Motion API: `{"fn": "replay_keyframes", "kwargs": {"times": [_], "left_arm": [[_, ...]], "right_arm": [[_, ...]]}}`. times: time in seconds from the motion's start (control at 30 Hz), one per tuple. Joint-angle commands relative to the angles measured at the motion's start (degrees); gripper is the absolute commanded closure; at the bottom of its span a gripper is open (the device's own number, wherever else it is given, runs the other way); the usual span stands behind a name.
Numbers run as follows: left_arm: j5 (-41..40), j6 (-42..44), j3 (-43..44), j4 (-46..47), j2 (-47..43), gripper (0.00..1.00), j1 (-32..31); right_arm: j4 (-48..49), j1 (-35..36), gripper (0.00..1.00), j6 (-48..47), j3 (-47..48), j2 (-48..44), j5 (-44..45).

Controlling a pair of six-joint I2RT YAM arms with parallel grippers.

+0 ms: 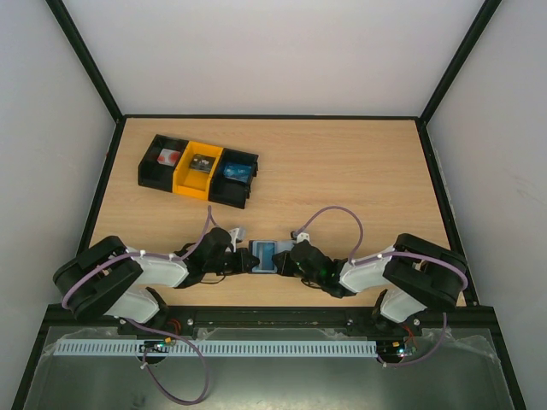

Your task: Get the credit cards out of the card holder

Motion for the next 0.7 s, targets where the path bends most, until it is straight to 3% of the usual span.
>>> {"fn": "replay_keyframes", "kwargs": {"times": [0.0, 0.67], "left_arm": [[-0.75, 0.47, -1.05, 0.13, 0.95, 0.97, -0.45], [-1.05, 0.23, -1.01, -0.38, 0.07, 0.94, -0.46]], "right_arm": [[2.62, -0.19, 0.96, 1.04, -1.02, 0.57, -0.13], [8.10, -1.74, 0.98, 2.64, -4.95, -1.73, -1.09]]}}
